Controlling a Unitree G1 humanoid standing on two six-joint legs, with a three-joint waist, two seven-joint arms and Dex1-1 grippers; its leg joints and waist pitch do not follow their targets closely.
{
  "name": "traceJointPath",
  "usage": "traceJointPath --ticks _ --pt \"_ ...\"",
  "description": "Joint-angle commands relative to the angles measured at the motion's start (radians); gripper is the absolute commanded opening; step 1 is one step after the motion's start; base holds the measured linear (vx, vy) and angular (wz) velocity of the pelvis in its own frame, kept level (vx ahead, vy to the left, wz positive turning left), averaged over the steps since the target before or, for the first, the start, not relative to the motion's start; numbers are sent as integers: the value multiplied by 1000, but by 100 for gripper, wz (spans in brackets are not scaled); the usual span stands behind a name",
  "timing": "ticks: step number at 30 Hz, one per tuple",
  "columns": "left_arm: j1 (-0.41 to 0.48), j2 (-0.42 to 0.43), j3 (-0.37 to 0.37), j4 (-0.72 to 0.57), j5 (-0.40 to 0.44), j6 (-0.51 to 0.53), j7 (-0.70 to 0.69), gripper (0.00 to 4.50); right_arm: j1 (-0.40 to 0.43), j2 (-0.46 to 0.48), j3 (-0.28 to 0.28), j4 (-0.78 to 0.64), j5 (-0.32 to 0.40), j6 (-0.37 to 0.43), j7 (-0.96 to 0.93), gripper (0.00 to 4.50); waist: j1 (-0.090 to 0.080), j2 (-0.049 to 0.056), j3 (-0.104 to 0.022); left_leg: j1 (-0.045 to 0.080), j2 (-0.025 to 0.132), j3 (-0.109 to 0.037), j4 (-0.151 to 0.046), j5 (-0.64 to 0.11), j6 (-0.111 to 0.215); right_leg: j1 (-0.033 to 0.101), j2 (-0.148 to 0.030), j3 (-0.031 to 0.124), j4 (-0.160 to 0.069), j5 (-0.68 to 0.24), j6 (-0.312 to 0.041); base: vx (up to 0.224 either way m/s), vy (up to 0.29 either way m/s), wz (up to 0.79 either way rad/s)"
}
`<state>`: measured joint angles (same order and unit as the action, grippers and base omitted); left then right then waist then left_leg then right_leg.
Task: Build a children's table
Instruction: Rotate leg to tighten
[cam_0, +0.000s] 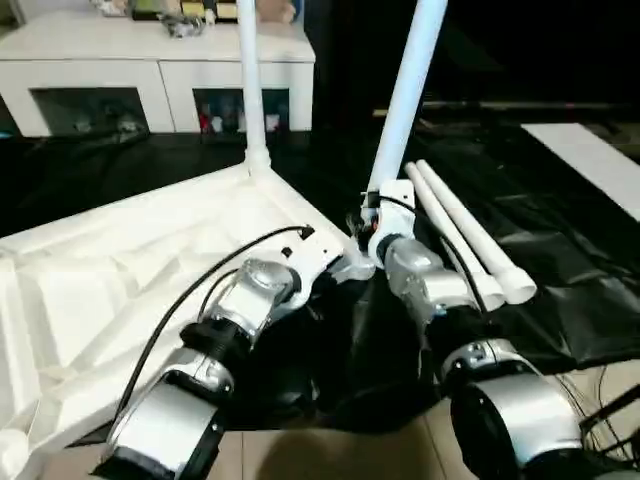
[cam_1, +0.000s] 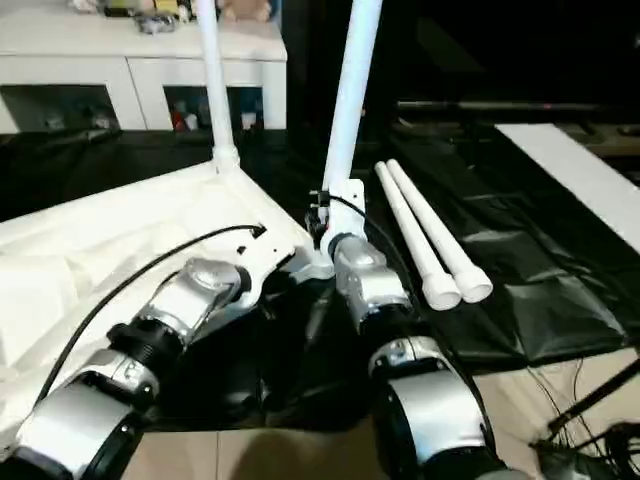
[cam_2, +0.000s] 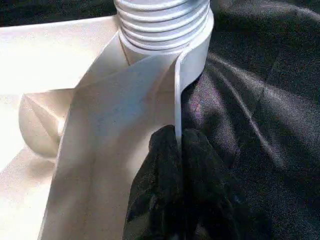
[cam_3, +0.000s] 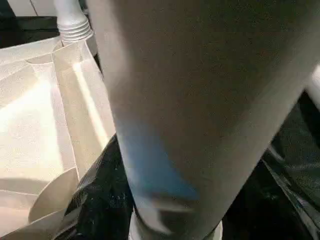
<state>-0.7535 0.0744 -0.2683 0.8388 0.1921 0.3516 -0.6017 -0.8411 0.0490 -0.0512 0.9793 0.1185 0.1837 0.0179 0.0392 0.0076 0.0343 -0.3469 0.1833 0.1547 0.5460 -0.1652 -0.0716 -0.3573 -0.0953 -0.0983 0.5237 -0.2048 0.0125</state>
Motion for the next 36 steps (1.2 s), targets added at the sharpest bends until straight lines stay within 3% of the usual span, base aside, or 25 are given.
traceJointPath --ticks 1,3,5,6,7,8,9,10,11,12,13,14,15,16,17,18,20,23,25,27,28,29,32,36 --pt "-3 -20 -17 34 16 22 27 0 50 23 -15 128 6 58 -12 185 -17 10 -14 59 32 -31 -86 -835 -52 -32 -52 -7 -104 -677 -22 0 0 0" --pt "-4 -16 -19 43 15 8 24 0 40 21 -19 145 -1 51 -13 185 -18 14 -10 49 37 -34 -98 -857 -50 -22 -44 -18 -98 -674 -6 0 0 0" --pt "-4 -14 -19 45 14 3 22 0 36 19 -19 150 -3 48 -9 185 -12 20 -8 31 48 -29 -124 -896 -52 -3 -34 -19 -66 -629 -16 0 0 0" --pt "-3 -10 -20 40 15 -6 18 0 29 19 -22 155 1 36 5 185 37 37 -8 -56 81 11 -230 -996 -71 71 -5 10 133 -387 -74 0 0 0" --pt "-2 -9 -20 37 14 -9 16 0 25 20 -28 155 8 31 20 220 67 23 -15 -56 80 35 -237 -962 -49 66 -1 33 161 -311 -67 -30 -77 27" --pt "-2 -9 -20 37 14 -9 16 0 24 20 -28 155 8 30 20 241 63 -8 -24 -3 63 52 -203 -848 -35 21 -17 68 118 -380 -61 -30 -77 27" --pt "-1 -6 -19 31 12 -19 9 0 20 19 -33 151 12 15 29 255 50 -63 -19 80 11 11 73 -351 27 -103 -160 129 -123 -1002 -32 99 -139 19" --pt "-2 -3 -20 30 12 -24 6 0 16 19 -37 150 17 9 44 258 56 -53 -15 0 22 -21 46 -233 51 -18 -185 154 -89 -952 -49 176 -62 -40" --pt "-2 0 -21 29 13 -37 2 0 12 19 -38 148 16 7 48 258 65 -45 -27 -58 28 -39 -3 -133 33 40 -152 122 -38 -780 -63 176 -62 -40" --pt "-2 3 -21 28 13 -41 -1 0 8 17 -39 146 16 -2 59 269 68 -36 -39 -24 45 -27 -59 -116 -10 9 -63 78 2 -375 -79 96 42 -39" --pt "-2 8 -24 27 15 -51 -7 0 5 15 -40 142 17 -7 72 269 59 -18 -46 4 43 -18 -59 -192 -21 -6 -34 72 25 -162 -132 0 0 0" --pt "-1 13 -27 24 15 -63 -15 0 1 12 -41 137 18 -10 76 292 50 -10 -35 19 45 -6 -65 -357 -26 -22 -37 78 5 -214 -182 0 0 0" --pt "0 16 -27 22 15 -64 -18 0 -1 8 -40 133 16 -15 86 292 42 -10 -31 20 42 -4 -68 -429 -34 -26 -40 81 -4 -279 -192 0 0 0" --pt "1 19 -29 19 16 -69 -22 0 -3 4 -38 129 15 -19 97 302 36 -8 -28 18 41 -7 -69 -482 -43 -25 -43 82 -11 -346 -188 0 0 0" --pt "3 26 -34 15 19 -78 -27 0 -3 -1 -37 118 14 -27 113 307 34 -16 -35 7 37 -11 -72 -487 -42 -12 -45 82 -14 -397 -161 0 0 0" --pt "5 36 -39 11 23 -95 -32 0 -3 -12 -32 96 13 -35 146 325 40 -18 -37 7 37 -5 -72 -440 -26 -15 -49 87 -23 -393 -143 0 0 0" --pt "6 43 -41 6 25 -111 -38 0 0 -27 -21 74 7 -49 180 337 43 -17 -34 2 38 -2 -74 -396 -17 -12 -52 88 -26 -395 -139 0 0 0" --pt "11 59 -51 -8 31 -137 -58 0 14 -52 -3 22 -3 -63 226 354 50 -19 -39 1 42 3 -68 -323 -7 -10 -54 88 -23 -349 -152 0 0 0" --pt "19 73 -58 -27 32 -153 -81 0 31 -76 7 -24 -7 -57 267 383 53 -20 -45 -10 42 12 -60 -208 10 0 -48 85 -3 -186 -184 0 0 0" --pt "28 87 -57 -48 26 -157 -103 0 58 -103 20 -85 -3 -53 332 392 55 -21 -48 -16 41 16 -53 -163 28 5 -46 82 6 -110 -196 0 0 0" --pt "28 87 -57 -48 25 -157 -103 0 59 -103 21 -86 -3 -52 333 402 52 -27 -50 -16 41 19 -50 -144 34 6 -44 81 9 -82 -203 0 0 0" --pt "38 105 -55 -59 16 -183 -132 0 93 -135 43 -147 7 -31 436 412 54 -23 -53 -16 41 20 -44 -112 53 9 -43 76 17 -18 -223 0 0 0" --pt "69 148 -57 -101 -12 -229 -219 0 169 -208 103 -244 13 -39 637 433 54 -25 -50 -24 44 21 -41 -98 78 15 -42 72 23 40 -232 0 0 0" --pt "111 194 -68 -162 -47 -326 -329 0 212 -258 137 -279 -5 -82 717 443 48 -22 -51 -21 47 20 -41 -125 65 13 -46 73 26 21 -251 0 0 0"
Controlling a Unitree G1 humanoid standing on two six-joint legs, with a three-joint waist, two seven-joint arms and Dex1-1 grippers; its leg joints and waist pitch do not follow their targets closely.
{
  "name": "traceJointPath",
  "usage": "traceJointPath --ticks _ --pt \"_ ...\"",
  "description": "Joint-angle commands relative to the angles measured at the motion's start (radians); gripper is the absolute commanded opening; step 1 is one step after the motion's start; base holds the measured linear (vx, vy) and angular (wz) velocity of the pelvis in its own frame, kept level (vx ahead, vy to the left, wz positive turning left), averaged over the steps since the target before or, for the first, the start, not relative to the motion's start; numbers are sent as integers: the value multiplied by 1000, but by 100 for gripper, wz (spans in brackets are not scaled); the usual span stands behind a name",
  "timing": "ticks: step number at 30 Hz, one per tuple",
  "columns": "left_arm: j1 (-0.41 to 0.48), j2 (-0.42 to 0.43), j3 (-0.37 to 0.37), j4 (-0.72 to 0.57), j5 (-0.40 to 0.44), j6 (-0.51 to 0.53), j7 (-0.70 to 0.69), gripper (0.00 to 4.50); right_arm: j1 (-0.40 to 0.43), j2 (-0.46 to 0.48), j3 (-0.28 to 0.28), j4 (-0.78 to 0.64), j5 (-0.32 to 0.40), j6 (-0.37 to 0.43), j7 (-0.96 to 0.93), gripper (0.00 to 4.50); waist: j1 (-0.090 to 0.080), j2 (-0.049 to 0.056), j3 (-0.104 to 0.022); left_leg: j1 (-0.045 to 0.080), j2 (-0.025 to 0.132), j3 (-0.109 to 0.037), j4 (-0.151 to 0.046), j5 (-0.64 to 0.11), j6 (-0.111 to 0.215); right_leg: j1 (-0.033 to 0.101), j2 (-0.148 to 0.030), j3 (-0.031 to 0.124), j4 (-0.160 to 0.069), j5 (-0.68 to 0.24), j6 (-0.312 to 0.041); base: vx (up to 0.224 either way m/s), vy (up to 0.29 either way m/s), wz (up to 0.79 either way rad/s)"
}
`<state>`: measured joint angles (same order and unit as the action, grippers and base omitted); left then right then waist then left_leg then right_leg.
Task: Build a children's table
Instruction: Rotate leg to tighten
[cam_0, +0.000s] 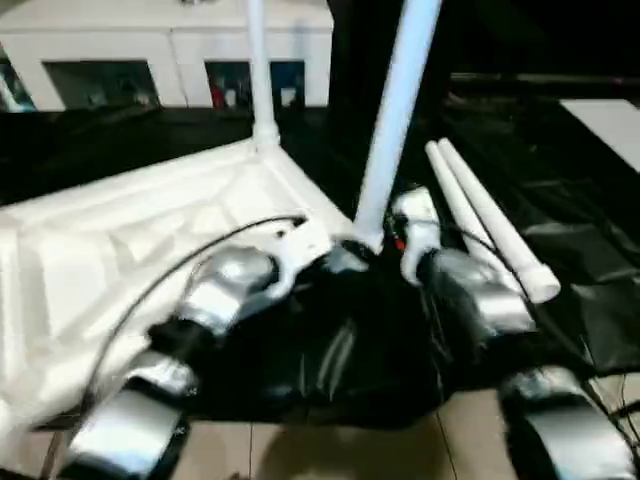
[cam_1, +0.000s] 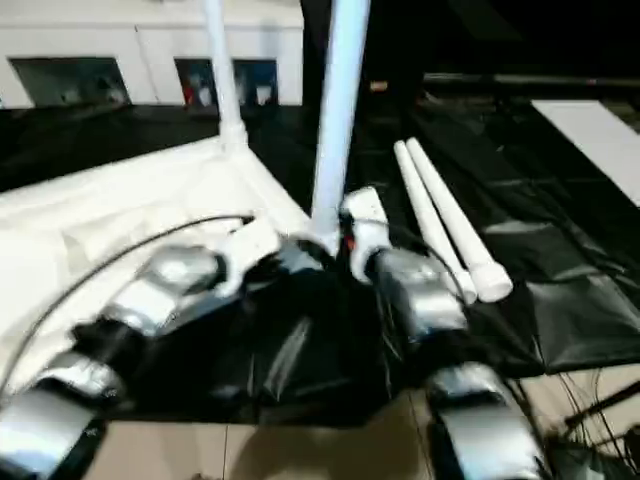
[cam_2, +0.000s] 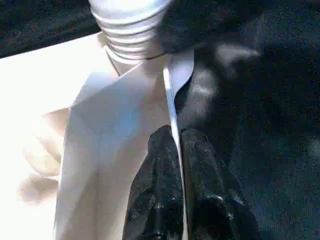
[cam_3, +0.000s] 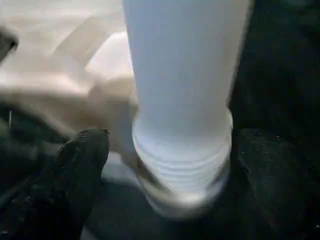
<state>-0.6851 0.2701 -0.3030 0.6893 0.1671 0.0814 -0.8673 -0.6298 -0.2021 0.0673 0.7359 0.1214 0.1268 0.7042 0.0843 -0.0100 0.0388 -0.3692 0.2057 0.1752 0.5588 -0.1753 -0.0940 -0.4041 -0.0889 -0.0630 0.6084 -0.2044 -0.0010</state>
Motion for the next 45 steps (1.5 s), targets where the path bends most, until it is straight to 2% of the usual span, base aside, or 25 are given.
traceJointPath --ticks 1,5,8,10,12,17,24,30,35,41,45 --pt "55 13 -36 -38 -30 -55 -93 0 14 -21 21 -53 -5 -33 55 443 3 -4 -56 4 25 2 -52 -119 85 57 -51 39 -58 23 -243 0 0 0" --pt "89 67 -47 -104 -55 -69 -191 0 57 -62 26 -114 28 -23 166 443 7 -2 -57 8 27 6 -47 -100 101 57 -48 42 -50 77 -256 0 0 0" --pt "109 99 -39 -154 -103 -50 -286 0 96 -95 58 -156 25 -60 256 443 12 -1 -59 7 25 7 -42 -71 114 60 -44 38 -42 141 -268 0 0 0" --pt "110 104 -39 -156 -106 -52 -297 0 101 -98 63 -160 25 -67 270 443 12 -1 -59 7 24 8 -41 -75 117 59 -44 38 -41 140 -273 0 0 0" --pt "115 114 -37 -161 -115 -55 -327 0 118 -111 98 -172 16 -101 324 443 14 0 -59 7 25 9 -42 -92 115 59 -45 37 -43 115 -274 0 0 0" --pt "115 121 -32 -167 -125 -54 -348 0 126 -111 133 -176 -4 -133 378 443 13 0 -57 7 26 7 -43 -122 94 59 -47 39 -46 50 -266 0 0 0" --pt "113 123 -33 -167 -126 -48 -361 0 87 -85 141 -104 -12 -176 374 443 14 2 -61 8 25 6 -39 -102 98 60 -46 38 -40 90 -278 0 0 0" --pt "118 125 -32 -166 -117 -45 -358 0 81 -79 126 -80 -9 -186 375 381 15 -2 -64 7 22 7 -34 -74 115 62 -44 38 -34 124 -284 0 0 0" --pt "118 127 -31 -165 -117 -43 -358 0 82 -78 115 -69 -2 -188 379 355 17 0 -65 6 23 6 -32 -73 119 62 -44 37 -32 125 -288 0 0 0" --pt "112 129 -30 -155 -118 -43 -364 0 79 -78 115 -41 1 -205 383 296 17 3 -63 7 24 6 -33 -108 103 61 -45 37 -35 79 -286 0 0 0" --pt "109 130 -29 -149 -118 -42 -368 0 76 -75 113 -31 -2 -208 384 277 16 3 -62 7 24 5 -34 -133 88 60 -46 38 -37 46 -279 0 0 0"
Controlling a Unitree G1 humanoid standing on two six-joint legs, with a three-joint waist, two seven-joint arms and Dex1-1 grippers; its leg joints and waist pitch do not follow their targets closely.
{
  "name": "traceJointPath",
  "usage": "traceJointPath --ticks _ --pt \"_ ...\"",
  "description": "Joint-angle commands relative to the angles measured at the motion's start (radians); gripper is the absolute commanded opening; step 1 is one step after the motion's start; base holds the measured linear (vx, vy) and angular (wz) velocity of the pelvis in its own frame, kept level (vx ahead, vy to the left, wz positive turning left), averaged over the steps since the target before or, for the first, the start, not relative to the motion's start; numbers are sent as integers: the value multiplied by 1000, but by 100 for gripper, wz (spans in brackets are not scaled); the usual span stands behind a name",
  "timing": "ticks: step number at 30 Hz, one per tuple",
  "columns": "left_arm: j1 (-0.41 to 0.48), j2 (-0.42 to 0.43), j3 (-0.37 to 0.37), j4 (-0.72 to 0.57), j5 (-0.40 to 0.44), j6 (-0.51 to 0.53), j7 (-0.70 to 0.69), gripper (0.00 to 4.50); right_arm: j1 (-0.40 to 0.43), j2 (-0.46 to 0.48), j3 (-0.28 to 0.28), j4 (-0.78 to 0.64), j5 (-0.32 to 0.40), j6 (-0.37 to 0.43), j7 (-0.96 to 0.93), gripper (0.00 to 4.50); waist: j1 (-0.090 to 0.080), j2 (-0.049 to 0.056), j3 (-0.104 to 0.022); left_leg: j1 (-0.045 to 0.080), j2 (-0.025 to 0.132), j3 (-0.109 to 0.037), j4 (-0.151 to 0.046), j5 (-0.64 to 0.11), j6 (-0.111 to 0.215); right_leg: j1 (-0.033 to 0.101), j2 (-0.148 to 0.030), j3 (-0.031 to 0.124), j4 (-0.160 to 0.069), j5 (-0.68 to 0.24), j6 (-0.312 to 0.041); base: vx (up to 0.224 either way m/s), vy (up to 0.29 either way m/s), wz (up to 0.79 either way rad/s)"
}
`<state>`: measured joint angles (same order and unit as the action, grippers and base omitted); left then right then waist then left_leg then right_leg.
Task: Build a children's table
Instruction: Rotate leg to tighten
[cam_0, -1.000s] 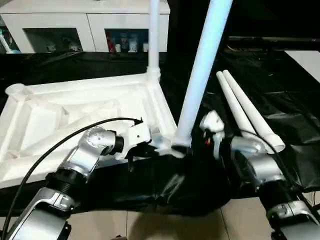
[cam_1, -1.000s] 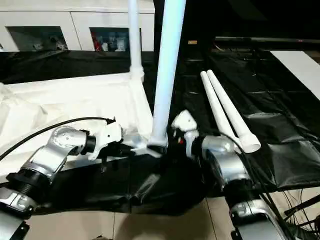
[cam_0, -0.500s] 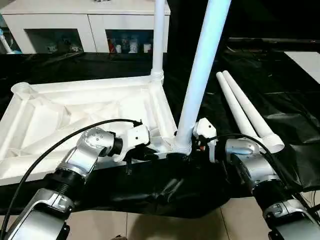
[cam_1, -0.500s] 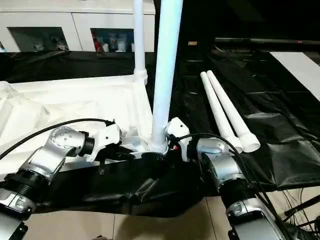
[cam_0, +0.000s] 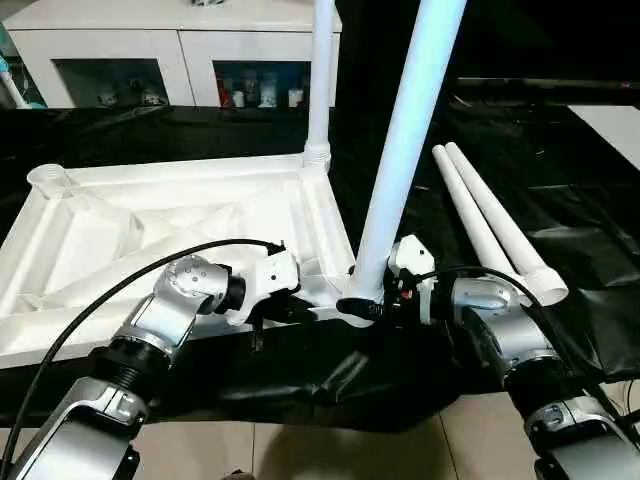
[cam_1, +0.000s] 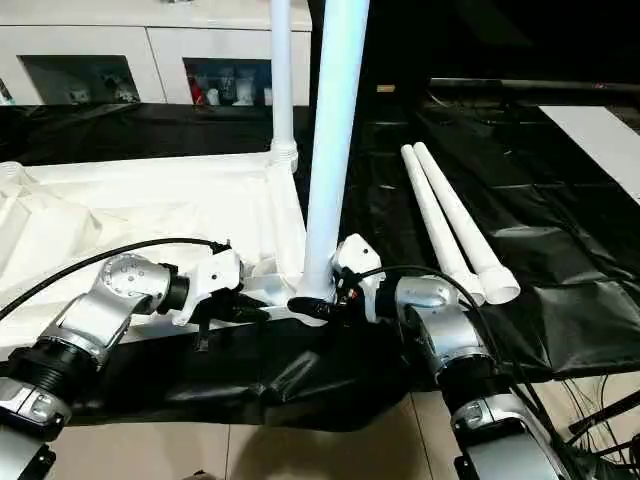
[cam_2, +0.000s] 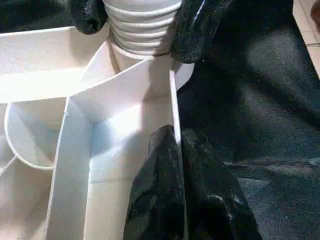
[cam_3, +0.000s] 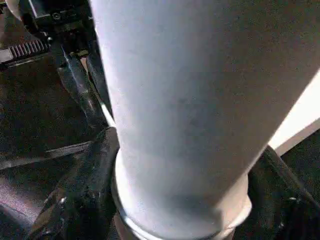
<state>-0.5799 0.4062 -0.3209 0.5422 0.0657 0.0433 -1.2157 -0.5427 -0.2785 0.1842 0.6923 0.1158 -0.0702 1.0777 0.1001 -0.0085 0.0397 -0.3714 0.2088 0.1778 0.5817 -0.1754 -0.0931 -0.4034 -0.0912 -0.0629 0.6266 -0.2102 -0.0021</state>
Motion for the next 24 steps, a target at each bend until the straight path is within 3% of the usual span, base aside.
traceJointPath --ticks 1,8,11,17,18,24 --pt "4 -6 -11 -1 -17 -2 -20 0 -12 3 -5 15 2 -11 10 277 0 2 -62 9 21 1 -57 -134 86 60 -43 38 -55 51 -278 0 0 0" --pt "1 -10 -13 10 -13 -2 -19 0 -7 17 -17 33 7 -1 -12 274 -3 3 -63 8 20 1 -56 -136 84 60 -42 37 -54 66 -283 0 0 0" --pt "-17 -36 -2 57 7 -6 54 0 -13 57 -55 73 16 31 -123 274 -8 3 -60 8 19 1 -59 -158 76 57 -43 39 -58 25 -279 0 0 0" --pt "-63 -133 23 182 14 29 192 0 -29 180 -89 156 7 52 -346 273 -16 6 -50 16 19 -5 -74 -257 14 51 -49 41 -80 -185 -232 0 0 0" --pt "-67 -146 24 194 14 33 205 0 -33 195 -89 168 1 50 -370 273 -19 1 -49 14 17 -7 -76 -273 6 53 -51 41 -86 -237 -213 0 0 0" --pt "-117 -244 34 308 36 55 359 0 -98 295 -111 276 -37 48 -615 273 -27 1 -37 25 14 -12 -84 -362 -13 39 -53 41 -111 -452 -150 0 0 0"
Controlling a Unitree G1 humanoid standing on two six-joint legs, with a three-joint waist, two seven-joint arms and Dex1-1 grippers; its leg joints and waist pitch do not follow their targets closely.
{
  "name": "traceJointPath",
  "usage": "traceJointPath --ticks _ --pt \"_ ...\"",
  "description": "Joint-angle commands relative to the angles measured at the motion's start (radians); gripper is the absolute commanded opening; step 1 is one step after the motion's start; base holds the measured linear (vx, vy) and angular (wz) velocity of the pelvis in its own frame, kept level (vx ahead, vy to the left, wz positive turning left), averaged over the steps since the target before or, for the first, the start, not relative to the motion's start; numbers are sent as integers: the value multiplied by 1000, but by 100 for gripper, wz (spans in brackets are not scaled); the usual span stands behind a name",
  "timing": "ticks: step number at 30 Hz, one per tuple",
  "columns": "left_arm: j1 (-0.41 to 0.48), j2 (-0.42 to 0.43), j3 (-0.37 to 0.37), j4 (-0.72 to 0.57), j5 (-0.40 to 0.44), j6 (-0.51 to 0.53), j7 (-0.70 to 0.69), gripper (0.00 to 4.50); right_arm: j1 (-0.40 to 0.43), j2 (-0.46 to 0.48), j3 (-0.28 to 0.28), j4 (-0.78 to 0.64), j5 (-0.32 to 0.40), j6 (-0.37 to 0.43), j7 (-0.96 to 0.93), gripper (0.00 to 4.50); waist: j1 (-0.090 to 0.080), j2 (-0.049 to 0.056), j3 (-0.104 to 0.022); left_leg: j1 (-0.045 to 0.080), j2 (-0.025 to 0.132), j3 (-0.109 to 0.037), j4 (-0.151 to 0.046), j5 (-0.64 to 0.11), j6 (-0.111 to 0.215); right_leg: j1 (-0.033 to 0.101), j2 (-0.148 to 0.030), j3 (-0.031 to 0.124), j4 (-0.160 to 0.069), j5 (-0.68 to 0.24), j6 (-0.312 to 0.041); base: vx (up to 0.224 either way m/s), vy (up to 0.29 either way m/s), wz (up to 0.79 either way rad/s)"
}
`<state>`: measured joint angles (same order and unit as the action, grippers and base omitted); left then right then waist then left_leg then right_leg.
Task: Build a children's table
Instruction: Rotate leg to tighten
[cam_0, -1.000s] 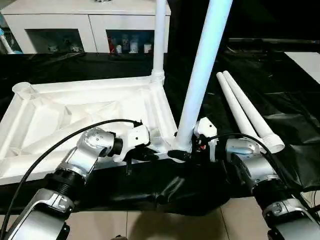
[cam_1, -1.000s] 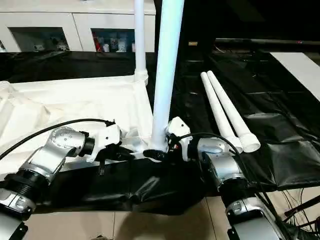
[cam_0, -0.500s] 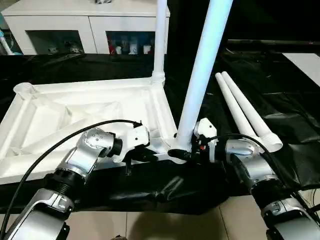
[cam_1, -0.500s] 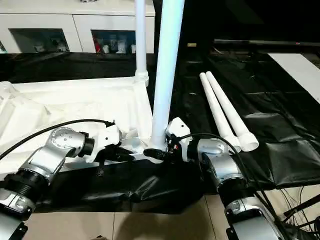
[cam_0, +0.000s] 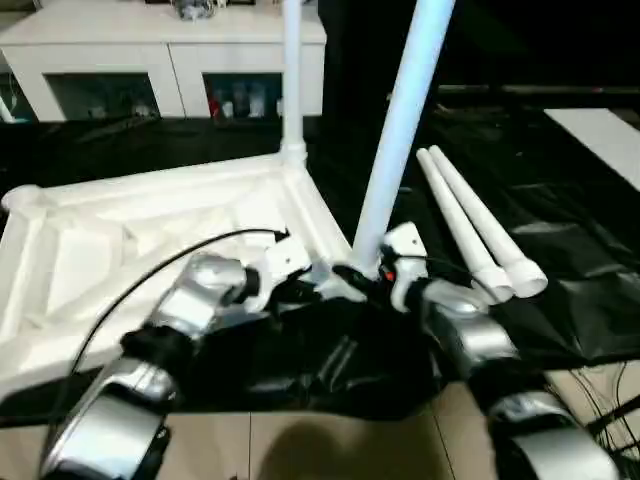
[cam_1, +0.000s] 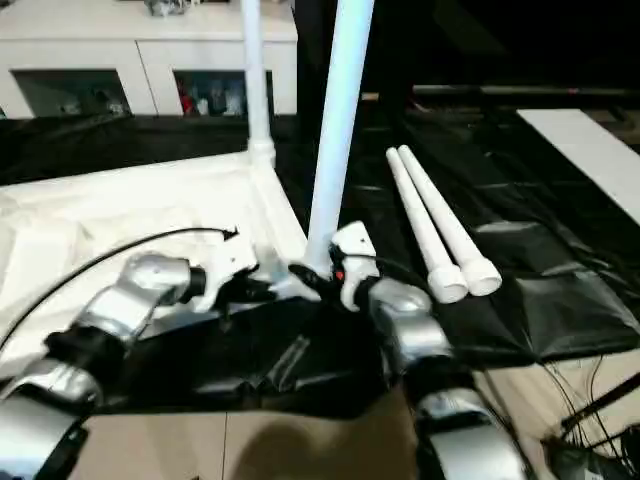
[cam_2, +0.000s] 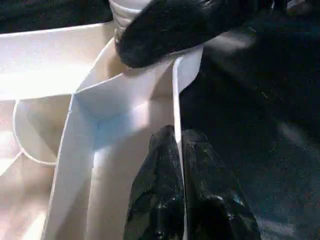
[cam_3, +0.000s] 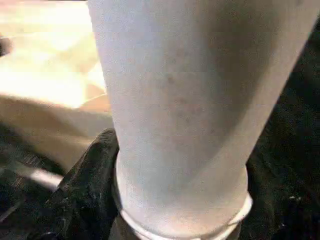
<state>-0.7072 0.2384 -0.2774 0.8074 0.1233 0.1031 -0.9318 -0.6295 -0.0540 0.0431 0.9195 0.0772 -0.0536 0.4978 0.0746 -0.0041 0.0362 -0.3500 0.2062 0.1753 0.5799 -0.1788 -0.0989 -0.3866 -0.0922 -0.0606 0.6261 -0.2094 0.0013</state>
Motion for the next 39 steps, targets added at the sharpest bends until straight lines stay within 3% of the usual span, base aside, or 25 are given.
traceJointPath --ticks 1,3,5,7,12,17,18,21,22,24,26,28,31,32,33,35,36,39 --pt "-10 -102 2 87 -14 -4 143 0 -38 96 5 87 10 48 -111 273 -2 -8 -32 13 15 -8 -80 -382 -2 15 -54 38 -119 -507 -139 0 0 0" --pt "-30 -120 15 121 -5 0 217 0 -63 115 -18 121 22 66 -175 273 -2 -5 -36 15 15 -12 -82 -379 -2 16 -57 38 -123 -526 -129 0 0 0" --pt "-46 -132 29 149 1 1 271 0 -84 129 -36 150 26 74 -228 273 -3 -3 -41 10 16 -13 -87 -357 -4 21 -54 35 -120 -481 -129 0 0 0" --pt "-59 -139 35 169 14 -9 301 0 -106 144 -51 179 27 70 -270 273 -1 -7 -40 7 18 -11 -90 -351 7 21 -52 35 -118 -421 -138 0 0 0" --pt "-53 -123 24 156 23 -31 257 0 -126 158 -59 190 19 47 -256 273 1 -13 -40 5 18 -10 -91 -356 19 20 -56 37 -121 -428 -135 0 0 0" --pt "-54 -102 12 168 32 -70 204 0 -151 152 -82 208 26 3 -225 273 2 -5 -40 6 18 -9 -91 -350 20 18 -57 38 -122 -427 -138 0 0 0" --pt "-53 -91 11 170 30 -69 177 0 -149 139 -87 195 34 -9 -188 329 2 -4 -40 5 18 -9 -92 -342 20 20 -56 39 -121 -414 -140 0 0 0" --pt "-52 -85 10 170 30 -70 163 0 -146 132 -88 187 37 -14 -167 360 -1 -6 -41 -2 19 -9 -94 -330 27 26 -56 38 -118 -390 -147 0 0 0" --pt "-45 -64 9 170 28 -80 126 0 -121 91 -62 136 26 -38 -88 376 1 6 -42 2 19 -9 -93 -322 25 25 -57 38 -118 -383 -153 0 0 0" --pt "-43 -56 9 168 26 -82 115 0 -108 70 -49 106 25 -41 -43 385 3 -2 -45 1 21 -4 -89 -290 36 29 -54 40 -113 -303 -172 0 0 0" --pt "-42 -47 11 163 23 -80 102 0 -91 37 -30 60 26 -40 22 404 6 0 -47 -6 20 -4 -87 -247 53 37 -52 37 -106 -250 -187 0 0 0" --pt "-44 -35 13 156 16 -75 85 0 -71 -14 -6 -1 28 -28 126 429 10 0 -50 -3 22 -1 -83 -214 61 37 -52 37 -100 -196 -206 0 0 0" --pt "-51 -25 18 153 8 -74 66 0 -63 -61 11 -36 27 -27 215 440 16 -2 -54 -9 21 -1 -76 -162 83 46 -49 34 -89 -108 -222 0 0 0" --pt "-53 -23 19 153 6 -74 60 0 -62 -72 14 -44 27 -26 235 445 15 0 -54 -12 20 0 -74 -133 94 45 -48 34 -83 -65 -233 0 0 0" --pt "-56 -16 22 150 1 -71 43 0 -60 -98 24 -54 23 -31 284 445 18 13 -53 -12 20 -2 -74 -133 95 47 -49 30 -85 -74 -239 0 0 0" --pt "-66 -1 24 150 -3 -69 1 0 -61 -150 34 -68 29 -18 406 445 18 15 -56 -7 22 1 -70 -140 96 46 -47 32 -83 -45 -260 0 0 0" --pt "-69 6 23 152 -1 -73 -14 0 -63 -167 40 -67 29 -16 454 445 18 11 -56 -13 21 2 -66 -129 104 49 -45 31 -76 -8 -273 0 0 0" --pt "-73 9 22 159 1 -79 -26 0 -64 -181 59 -55 21 -19 500 445 19 19 -61 -14 23 1 -60 -103 124 47 -46 29 -69 47 -298 0 0 0"
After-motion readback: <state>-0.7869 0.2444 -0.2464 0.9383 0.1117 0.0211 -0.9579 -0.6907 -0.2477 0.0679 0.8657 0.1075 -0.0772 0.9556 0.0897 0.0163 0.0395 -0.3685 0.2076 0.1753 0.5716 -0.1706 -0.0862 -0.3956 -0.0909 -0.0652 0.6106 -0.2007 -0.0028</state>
